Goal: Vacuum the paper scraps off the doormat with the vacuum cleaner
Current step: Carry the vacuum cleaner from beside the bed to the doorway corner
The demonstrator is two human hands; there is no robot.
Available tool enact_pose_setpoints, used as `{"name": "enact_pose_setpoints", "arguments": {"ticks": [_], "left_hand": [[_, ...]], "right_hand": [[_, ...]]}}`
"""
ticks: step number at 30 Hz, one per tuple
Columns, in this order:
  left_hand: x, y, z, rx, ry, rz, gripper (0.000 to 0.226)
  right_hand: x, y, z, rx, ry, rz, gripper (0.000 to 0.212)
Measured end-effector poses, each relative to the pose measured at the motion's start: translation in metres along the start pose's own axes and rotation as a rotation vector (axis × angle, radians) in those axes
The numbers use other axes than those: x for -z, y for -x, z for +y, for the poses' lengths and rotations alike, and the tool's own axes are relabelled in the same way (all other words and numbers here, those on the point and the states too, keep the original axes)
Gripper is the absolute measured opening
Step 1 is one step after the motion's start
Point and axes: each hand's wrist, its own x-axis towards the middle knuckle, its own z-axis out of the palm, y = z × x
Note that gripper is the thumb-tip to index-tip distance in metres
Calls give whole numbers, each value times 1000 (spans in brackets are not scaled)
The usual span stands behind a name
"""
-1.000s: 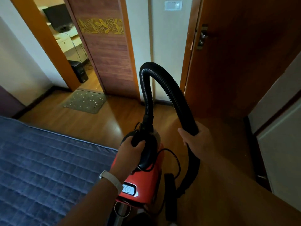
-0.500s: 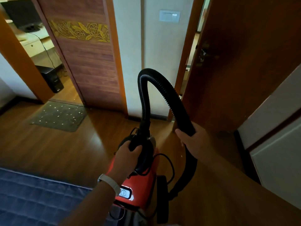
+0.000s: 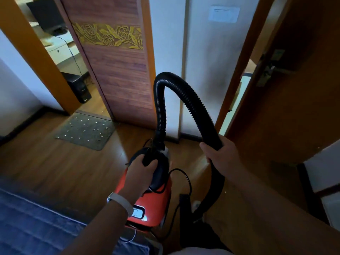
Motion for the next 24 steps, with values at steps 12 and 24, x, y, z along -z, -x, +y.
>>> {"name": "enact_pose_setpoints", "arguments": {"ticks": [12,24], "left_hand": [[-25,-147,59,158,-20,174,22],[18,-221,79,299,78,443,17]], "right_hand": [[-21,-212,13,36,-109,-264,21],[-99,-338,-13,166,-60,-490,14]]}}
